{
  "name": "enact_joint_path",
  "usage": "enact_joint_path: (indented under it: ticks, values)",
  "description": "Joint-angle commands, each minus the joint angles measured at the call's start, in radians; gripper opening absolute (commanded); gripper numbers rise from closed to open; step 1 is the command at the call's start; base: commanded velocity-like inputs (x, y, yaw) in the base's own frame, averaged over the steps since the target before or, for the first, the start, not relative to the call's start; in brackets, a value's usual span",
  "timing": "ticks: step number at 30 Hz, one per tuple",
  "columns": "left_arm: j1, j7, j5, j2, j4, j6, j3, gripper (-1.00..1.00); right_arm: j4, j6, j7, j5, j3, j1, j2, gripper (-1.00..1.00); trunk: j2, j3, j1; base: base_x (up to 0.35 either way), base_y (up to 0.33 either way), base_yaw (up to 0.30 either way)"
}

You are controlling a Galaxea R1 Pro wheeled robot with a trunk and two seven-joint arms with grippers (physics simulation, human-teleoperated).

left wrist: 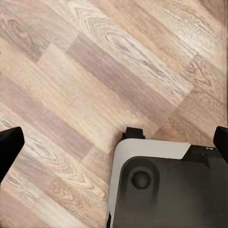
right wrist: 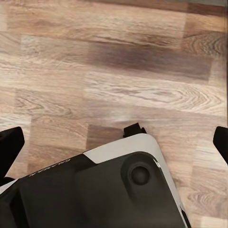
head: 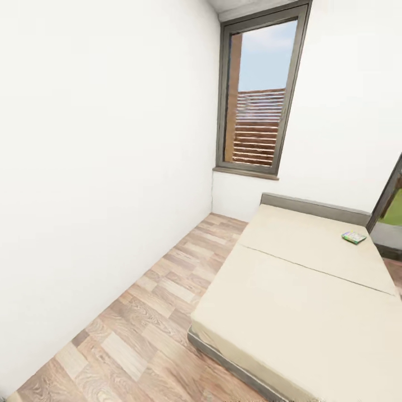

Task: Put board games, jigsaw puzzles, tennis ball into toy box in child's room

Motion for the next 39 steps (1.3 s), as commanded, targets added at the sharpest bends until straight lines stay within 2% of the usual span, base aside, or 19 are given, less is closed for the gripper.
enact_joint_path:
  ticks: [1, 21, 39]
  values:
    - [-0.001, 0.0, 0.008, -0.001, 0.001, -0.003, 0.004, 1.0, 0.001, -0.003, 0.001, -0.004, -0.001, -0.001, 0.0, 1.0, -0.002, -0.002, 0.001, 0.0, 0.0, -0.279]
    - [-0.001, 0.0, 0.006, -0.002, 0.001, -0.005, 0.004, 1.0, 0.001, -0.003, 0.001, -0.004, -0.001, -0.001, 0.0, 1.0, -0.002, -0.002, 0.001, -0.006, 0.0, -0.279]
    - [-0.001, 0.0, 0.006, -0.004, 0.001, -0.005, 0.004, 1.0, 0.002, -0.005, 0.001, -0.004, -0.001, 0.003, -0.001, 1.0, -0.002, -0.002, 0.001, -0.119, 0.0, -0.279]
